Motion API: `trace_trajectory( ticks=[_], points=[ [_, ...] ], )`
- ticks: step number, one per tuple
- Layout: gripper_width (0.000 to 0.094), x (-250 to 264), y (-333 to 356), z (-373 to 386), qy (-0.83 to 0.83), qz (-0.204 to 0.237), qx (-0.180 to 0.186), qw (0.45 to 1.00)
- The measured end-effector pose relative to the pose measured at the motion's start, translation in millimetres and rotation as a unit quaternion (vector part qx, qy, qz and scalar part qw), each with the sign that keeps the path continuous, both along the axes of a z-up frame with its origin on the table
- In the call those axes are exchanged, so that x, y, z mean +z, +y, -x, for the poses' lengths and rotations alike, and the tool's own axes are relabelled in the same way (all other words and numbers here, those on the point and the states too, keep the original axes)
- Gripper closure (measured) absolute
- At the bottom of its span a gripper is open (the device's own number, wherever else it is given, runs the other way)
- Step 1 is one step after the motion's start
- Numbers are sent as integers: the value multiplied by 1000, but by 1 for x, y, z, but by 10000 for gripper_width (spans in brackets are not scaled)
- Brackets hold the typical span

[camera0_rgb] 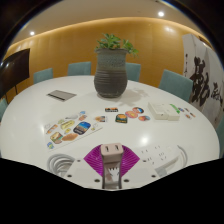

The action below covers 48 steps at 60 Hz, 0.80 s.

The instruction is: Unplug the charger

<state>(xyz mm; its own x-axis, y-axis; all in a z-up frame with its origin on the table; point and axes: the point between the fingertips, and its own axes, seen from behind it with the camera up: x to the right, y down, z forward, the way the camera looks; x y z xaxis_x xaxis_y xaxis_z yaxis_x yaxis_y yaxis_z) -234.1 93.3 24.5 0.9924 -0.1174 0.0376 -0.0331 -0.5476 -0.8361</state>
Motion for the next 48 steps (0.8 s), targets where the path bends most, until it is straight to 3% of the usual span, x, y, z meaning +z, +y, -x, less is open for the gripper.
trace_trajectory(
  ticks=[7, 13, 18, 21, 25, 31, 38, 40, 44, 48],
  points=[
    [761, 8, 0, -2, 15, -4, -17, 1000],
    [767, 148, 19, 4, -25, -163, 8, 986],
    [768, 263, 11, 1, -13, -259, 20, 966],
    [767, 320, 11, -24, -7, -297, 16, 955],
    [766, 341, 0, -74, -15, -317, 1, 948],
    [761, 303, 8, -162, -29, -269, -24, 962],
    [736, 188, 11, -256, -44, -151, -48, 986],
    [728, 124, 5, -274, -52, -123, -49, 990],
    [702, 83, -3, -309, -49, -56, -46, 996],
    [676, 34, -11, -323, -47, -20, -43, 998]
  ],
)
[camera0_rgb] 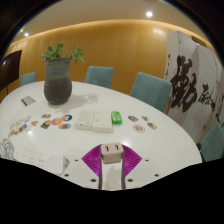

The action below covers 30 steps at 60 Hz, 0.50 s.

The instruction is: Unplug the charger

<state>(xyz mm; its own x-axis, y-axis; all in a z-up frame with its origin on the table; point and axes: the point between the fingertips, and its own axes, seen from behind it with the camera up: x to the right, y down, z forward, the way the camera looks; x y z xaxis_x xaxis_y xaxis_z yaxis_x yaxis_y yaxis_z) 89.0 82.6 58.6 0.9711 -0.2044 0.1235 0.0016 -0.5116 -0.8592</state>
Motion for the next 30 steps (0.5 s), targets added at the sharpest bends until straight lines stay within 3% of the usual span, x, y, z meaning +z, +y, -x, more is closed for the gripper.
trace_trajectory(
  ticks=[10, 14, 17, 25, 30],
  points=[
    [599, -53, -14, -14, 16, 49, 14, 999],
    [550, -47, -15, -16, 11, 41, 21, 999],
    [465, -45, -20, -19, 7, 45, 21, 999],
    [65, -23, -44, -16, 16, 41, 23, 999],
    [70, 0, -70, -14, 11, 34, 17, 999]
  ],
)
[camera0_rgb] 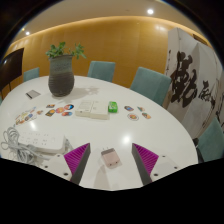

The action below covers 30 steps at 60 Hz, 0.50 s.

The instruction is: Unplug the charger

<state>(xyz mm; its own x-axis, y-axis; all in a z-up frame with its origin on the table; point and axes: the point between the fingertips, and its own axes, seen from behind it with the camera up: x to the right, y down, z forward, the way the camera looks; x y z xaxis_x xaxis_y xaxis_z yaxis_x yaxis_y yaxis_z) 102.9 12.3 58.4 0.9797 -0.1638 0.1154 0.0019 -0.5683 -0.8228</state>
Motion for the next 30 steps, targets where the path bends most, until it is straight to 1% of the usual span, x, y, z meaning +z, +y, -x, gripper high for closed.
trace_trajectory(
  ticks=[17, 24, 30],
  points=[
    [68, 87, -140, 34, -20, -28, -19, 999],
    [66, 107, -197, 50, -25, -33, -26, 999],
    [65, 120, -234, 64, -27, -37, -26, 999]
  ],
)
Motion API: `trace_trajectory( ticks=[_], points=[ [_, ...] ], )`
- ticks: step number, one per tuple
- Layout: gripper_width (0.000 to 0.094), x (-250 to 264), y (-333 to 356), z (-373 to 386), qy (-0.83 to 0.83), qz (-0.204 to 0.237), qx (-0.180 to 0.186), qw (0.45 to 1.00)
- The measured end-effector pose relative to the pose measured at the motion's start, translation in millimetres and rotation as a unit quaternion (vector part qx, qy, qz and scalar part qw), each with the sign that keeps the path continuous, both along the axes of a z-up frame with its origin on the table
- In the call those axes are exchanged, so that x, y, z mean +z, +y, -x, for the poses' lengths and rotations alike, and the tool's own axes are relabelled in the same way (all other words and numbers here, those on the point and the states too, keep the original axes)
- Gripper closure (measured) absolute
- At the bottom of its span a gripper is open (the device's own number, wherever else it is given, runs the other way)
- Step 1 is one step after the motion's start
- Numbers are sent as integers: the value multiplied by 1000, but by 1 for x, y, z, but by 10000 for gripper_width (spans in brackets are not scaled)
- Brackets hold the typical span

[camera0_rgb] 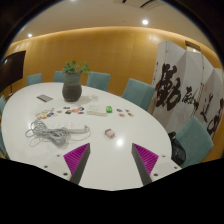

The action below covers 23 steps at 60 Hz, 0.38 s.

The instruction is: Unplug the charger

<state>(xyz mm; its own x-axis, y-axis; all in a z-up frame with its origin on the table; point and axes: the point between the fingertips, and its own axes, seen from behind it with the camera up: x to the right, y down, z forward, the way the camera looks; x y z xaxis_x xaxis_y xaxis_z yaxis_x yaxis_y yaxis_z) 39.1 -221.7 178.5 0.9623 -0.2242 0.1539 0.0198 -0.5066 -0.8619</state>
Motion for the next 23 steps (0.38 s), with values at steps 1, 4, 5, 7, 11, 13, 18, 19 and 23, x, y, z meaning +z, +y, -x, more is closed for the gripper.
trace_trajectory(
  ticks=[1, 4, 5, 7, 11, 13, 18, 19, 23],
  points=[
    [65, 2, -5, 1, -1, -1, 0, 1000],
    [66, 5, -15, 6, -3, -6, 1, 1000],
    [67, 7, -18, 7, -4, -7, 2, 1000],
    [66, 10, -23, 10, -5, -11, 3, 1000],
    [66, 17, -31, 12, -6, -17, 4, 1000],
    [65, 20, -33, 13, -10, -20, 4, 1000],
    [66, 27, -36, 14, -18, -25, 9, 999],
    [67, 28, -36, 15, -19, -26, 10, 999],
    [69, 29, -36, 14, -22, -25, 11, 999]
  ],
)
